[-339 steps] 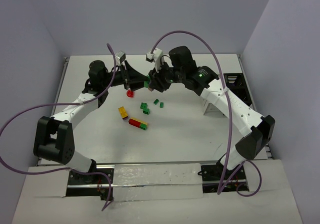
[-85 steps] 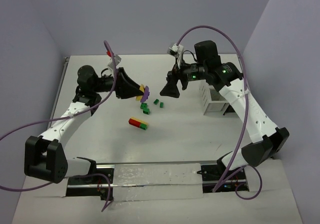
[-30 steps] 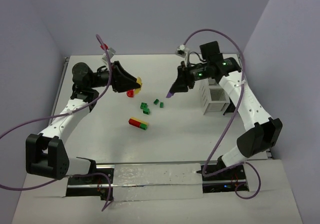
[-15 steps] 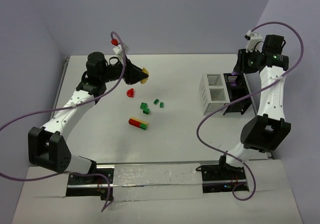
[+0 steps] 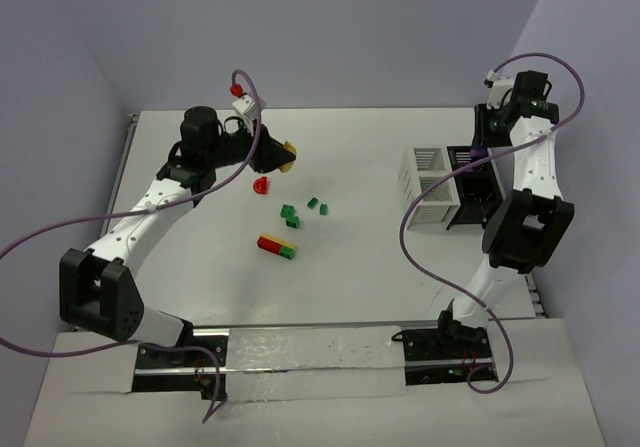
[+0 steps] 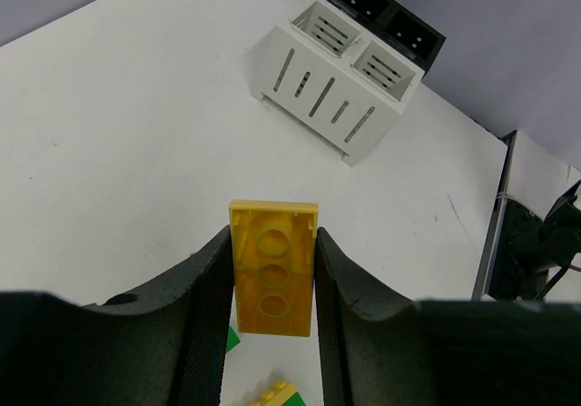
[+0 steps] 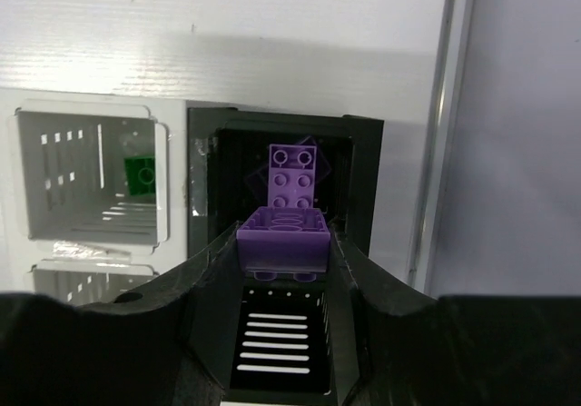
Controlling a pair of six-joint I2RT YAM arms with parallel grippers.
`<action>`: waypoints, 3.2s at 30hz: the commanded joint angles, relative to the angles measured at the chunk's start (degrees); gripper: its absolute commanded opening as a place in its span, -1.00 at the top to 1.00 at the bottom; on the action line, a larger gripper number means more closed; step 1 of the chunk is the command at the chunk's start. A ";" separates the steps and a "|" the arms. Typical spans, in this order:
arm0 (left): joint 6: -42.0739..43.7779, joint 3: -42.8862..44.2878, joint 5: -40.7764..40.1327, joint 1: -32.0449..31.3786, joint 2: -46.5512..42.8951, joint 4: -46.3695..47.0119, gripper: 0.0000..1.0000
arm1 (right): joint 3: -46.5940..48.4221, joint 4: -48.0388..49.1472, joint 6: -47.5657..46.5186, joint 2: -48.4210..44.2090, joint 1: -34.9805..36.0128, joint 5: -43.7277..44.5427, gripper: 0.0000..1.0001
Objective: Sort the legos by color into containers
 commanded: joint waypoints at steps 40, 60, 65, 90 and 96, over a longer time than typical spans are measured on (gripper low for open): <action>-81.71 -15.00 0.48 6.44 -1.20 39.00 1.00 | -8.64 19.33 19.22 -23.45 48.95 -2.01 -0.88; -90.34 -8.89 -2.57 4.38 1.96 22.83 1.00 | 2.87 20.13 24.17 -10.99 65.09 19.75 -0.88; -93.47 -9.81 -2.43 3.99 2.07 25.08 1.00 | 2.65 20.69 25.33 -8.96 66.42 23.02 -0.73; -95.29 -13.67 -2.50 3.76 0.89 29.35 0.50 | -5.78 27.11 21.47 -12.54 65.64 25.52 1.00; -78.01 -8.64 -3.72 6.62 0.72 18.10 -0.99 | -9.04 24.15 18.33 -17.33 60.88 20.31 1.00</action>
